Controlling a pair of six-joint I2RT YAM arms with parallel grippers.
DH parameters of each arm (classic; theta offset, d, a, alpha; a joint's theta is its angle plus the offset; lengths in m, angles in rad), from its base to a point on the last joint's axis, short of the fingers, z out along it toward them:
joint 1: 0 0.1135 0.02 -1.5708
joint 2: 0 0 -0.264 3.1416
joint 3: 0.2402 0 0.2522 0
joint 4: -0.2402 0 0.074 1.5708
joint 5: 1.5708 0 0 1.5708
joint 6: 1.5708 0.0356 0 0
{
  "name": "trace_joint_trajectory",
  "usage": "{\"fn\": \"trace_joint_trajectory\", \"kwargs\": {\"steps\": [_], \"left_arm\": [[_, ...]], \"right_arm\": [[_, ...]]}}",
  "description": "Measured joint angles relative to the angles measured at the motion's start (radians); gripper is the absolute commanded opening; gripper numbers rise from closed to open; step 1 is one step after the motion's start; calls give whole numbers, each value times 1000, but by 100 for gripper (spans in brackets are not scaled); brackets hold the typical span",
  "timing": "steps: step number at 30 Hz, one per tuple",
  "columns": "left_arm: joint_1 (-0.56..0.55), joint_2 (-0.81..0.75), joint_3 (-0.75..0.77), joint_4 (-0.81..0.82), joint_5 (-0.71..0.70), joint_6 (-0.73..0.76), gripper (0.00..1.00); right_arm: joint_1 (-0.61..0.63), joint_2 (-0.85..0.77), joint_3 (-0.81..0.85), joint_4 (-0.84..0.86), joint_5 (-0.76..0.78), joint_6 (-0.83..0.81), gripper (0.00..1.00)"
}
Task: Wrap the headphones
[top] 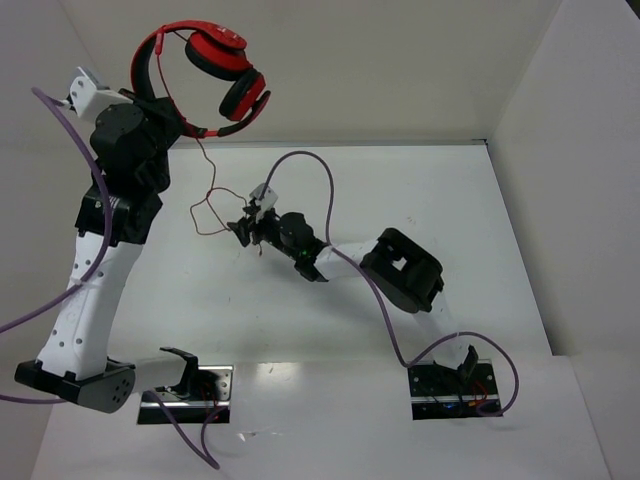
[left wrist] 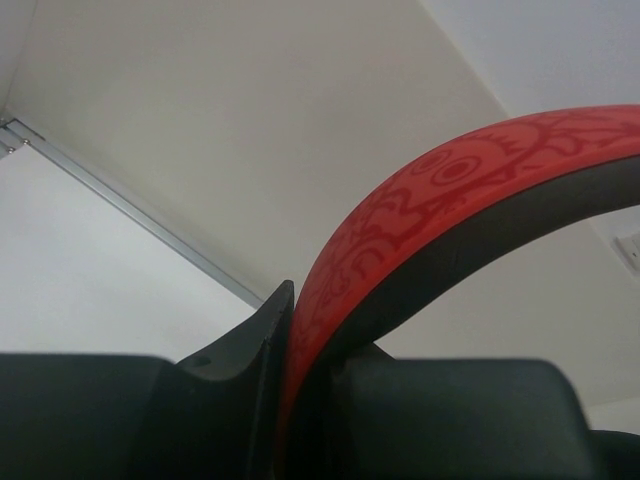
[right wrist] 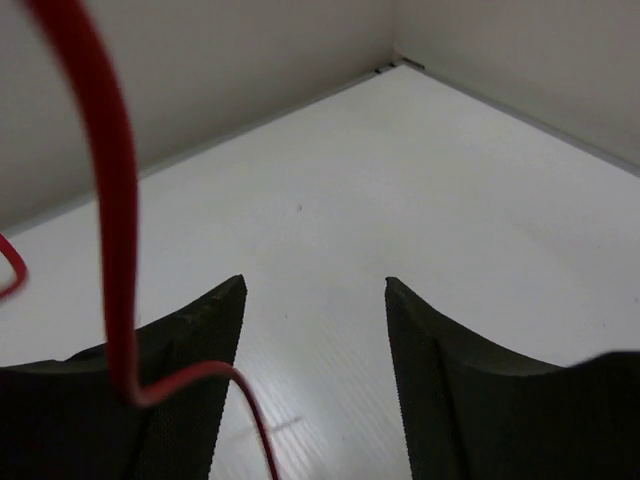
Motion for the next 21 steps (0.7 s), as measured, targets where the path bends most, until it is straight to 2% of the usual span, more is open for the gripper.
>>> {"fn": "trace_joint_trajectory", "kwargs": {"steps": [2,3,6,9,14,17,21], "left_arm": [[0,-10,0,-2,7,-11,0],[0,-15,0,-4,8,-13,0],[0,-26,0,-7,7,-14,0],[0,-31,-6,-2,-2,-14,0],[0,-35,-27,4,-32,-13,0],[0,-35,-26,12,-43,-13,0],[0,-35,-21,26,-51,-17,0]], "right_arm": [[0,32,75,-6,12,3,32],[1,43,108,-9,20,5,3],[2,50,158,-14,65,32,1],[2,45,140,-21,138,43,1],[-29,-28,-101,-106,286,56,1],[-119,-95,-248,-219,346,65,1],[-333,-229,-376,-334,415,49,1]]}}
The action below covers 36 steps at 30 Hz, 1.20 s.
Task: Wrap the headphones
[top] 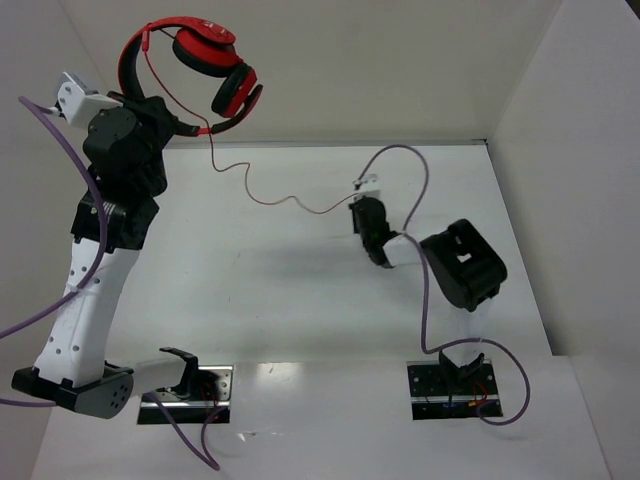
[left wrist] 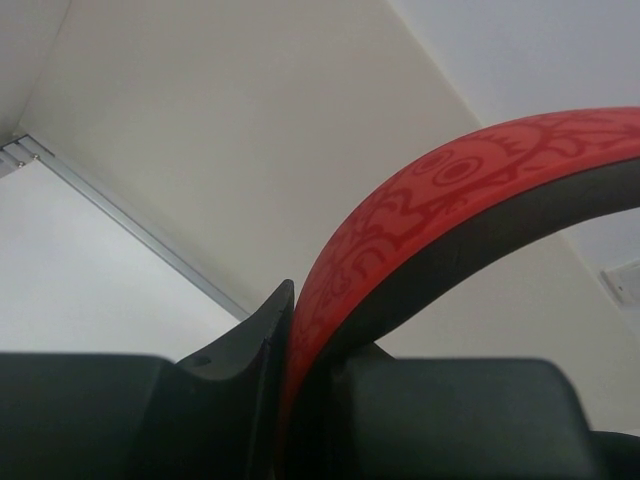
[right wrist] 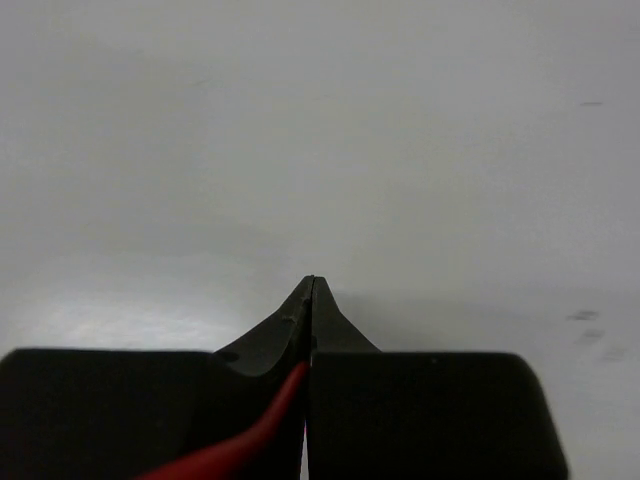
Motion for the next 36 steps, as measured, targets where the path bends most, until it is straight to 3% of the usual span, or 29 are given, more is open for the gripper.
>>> {"fn": "trace_joint_trajectory", "kwargs": {"steps": [5,6,7,8,10,11,12,16,21,27,32,36], "left_arm": [[0,0,31,7,4,-23,0],[0,0,38,9,4,-25,0],[0,0,43,14,5,-27,0],[0,0,47,16,5,-29,0],[0,0,50,19,7,-32,0],[0,1,50,20,8,-35,0],[0,2,50,20,9,-39,0],[0,12,50,19,10,-42,0],[0,38,50,22,5,-17,0],[0,92,49,24,-10,45,0],[0,136,47,28,-12,89,0],[0,148,47,32,-12,118,0]], "right_arm": [[-290,-117,0,-96,50,16,1],[-333,-123,8,-118,55,27,7],[-371,-124,18,-141,60,39,17],[-395,-123,22,-163,64,48,33],[-410,-123,22,-208,47,65,81],[-408,-124,22,-226,21,67,96],[-402,-127,18,-242,-17,66,100],[-386,-236,-47,-314,-208,89,100],[-378,-516,-90,-390,-506,102,100],[-358,-874,-126,-401,-680,137,100],[-352,-880,-41,-438,-795,137,100],[-316,-857,-88,-404,-824,177,100]]}}
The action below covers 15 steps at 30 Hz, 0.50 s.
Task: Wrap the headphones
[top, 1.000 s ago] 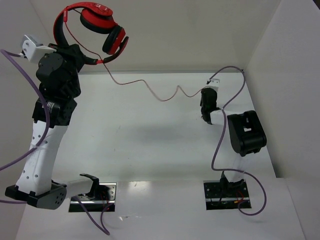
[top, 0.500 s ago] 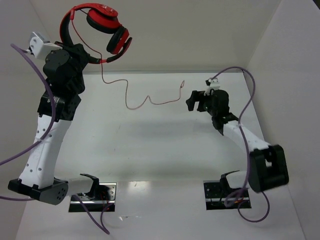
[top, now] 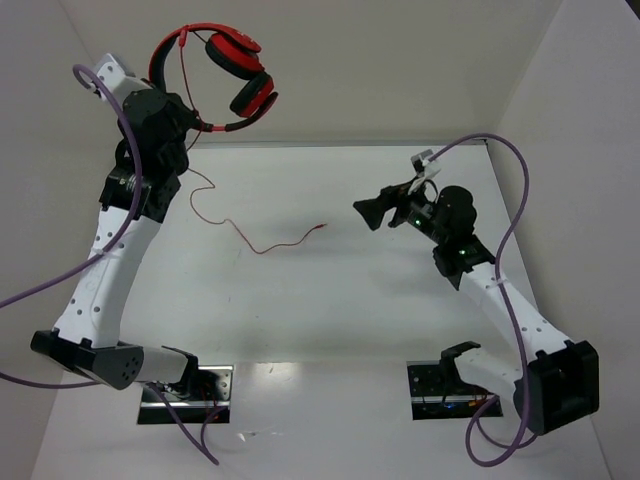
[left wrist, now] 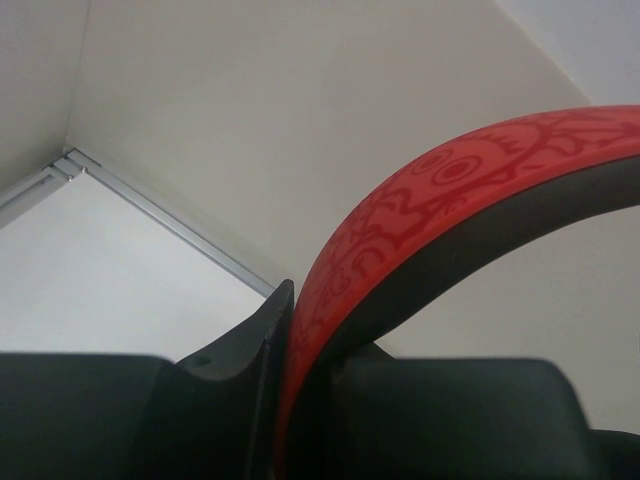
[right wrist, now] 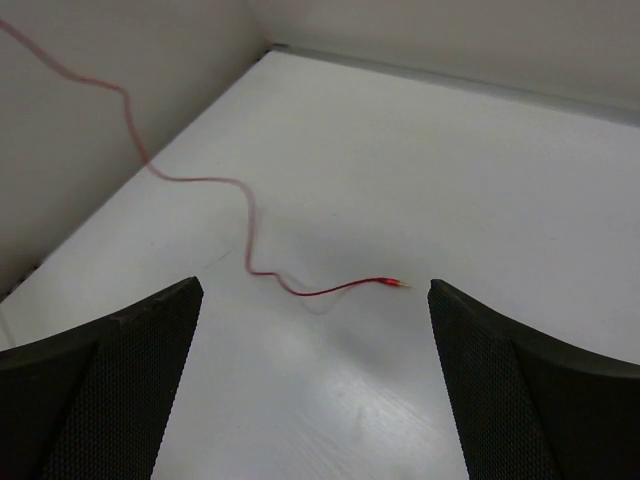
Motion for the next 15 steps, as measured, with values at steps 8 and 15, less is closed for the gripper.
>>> {"fn": "trace_joint_trajectory", "kwargs": {"steps": [8,15], "left_arm": [[0,13,0,26,14,53,0],[0,29,0,11,41,66,0]], "right_arm": [[349,201,52,252,14,-33,100],[516,484,248,491,130,-109,100]]}}
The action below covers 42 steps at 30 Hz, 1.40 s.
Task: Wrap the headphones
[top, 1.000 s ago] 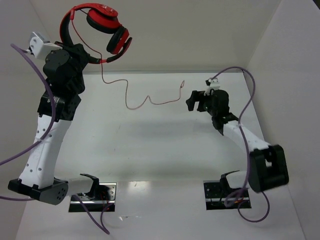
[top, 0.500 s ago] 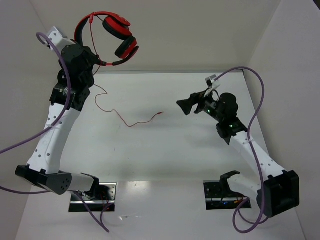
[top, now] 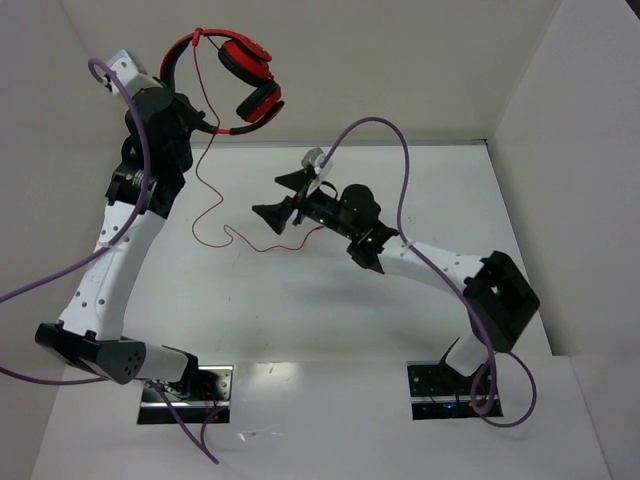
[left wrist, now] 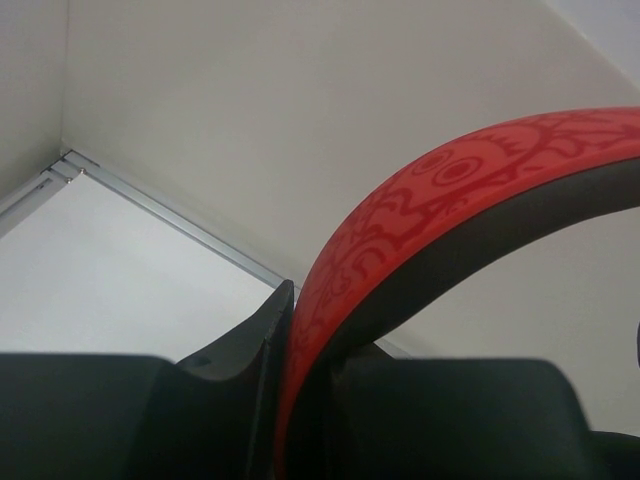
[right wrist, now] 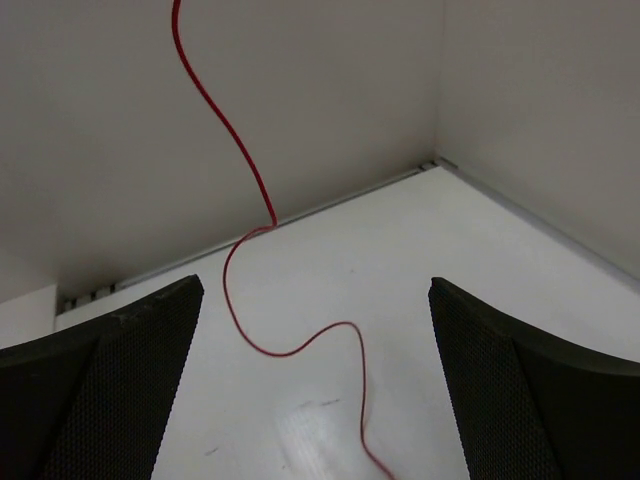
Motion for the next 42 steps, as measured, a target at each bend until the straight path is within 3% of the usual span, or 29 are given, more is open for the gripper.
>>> {"fn": "trace_joint_trajectory", "kwargs": {"steps": [10,19,21,24,25,28,31,35,42], "left_arm": [[0,-32,-6,-16,10,-4,0],[0,-81,-25,-22,2,-29,0],[0,-84,-32,-22,2,-31,0],[0,-84,-37,-24,2,-41,0],[0,-84,-37,-25,1,-45,0],[0,-85,-37,-25,1,-50,0],[0,-88,-37,-29,-2,-51,0],[0,-93,-37,-31,-9,-51,0],[0,-95,-37,-70,3,-48,0]], "right_arm": [[33,336,327,118,42,9,100],[84,510,539,118,6,16,100],[106,536,577,116,4,-1,96],[129,586,647,104,0,-19,68],[135,600,662,102,-1,-23,43],[138,621,671,92,34,-15,3],[137,624,637,97,130,11,1],[134,576,427,125,245,32,1],[127,487,186,128,321,35,1]]}}
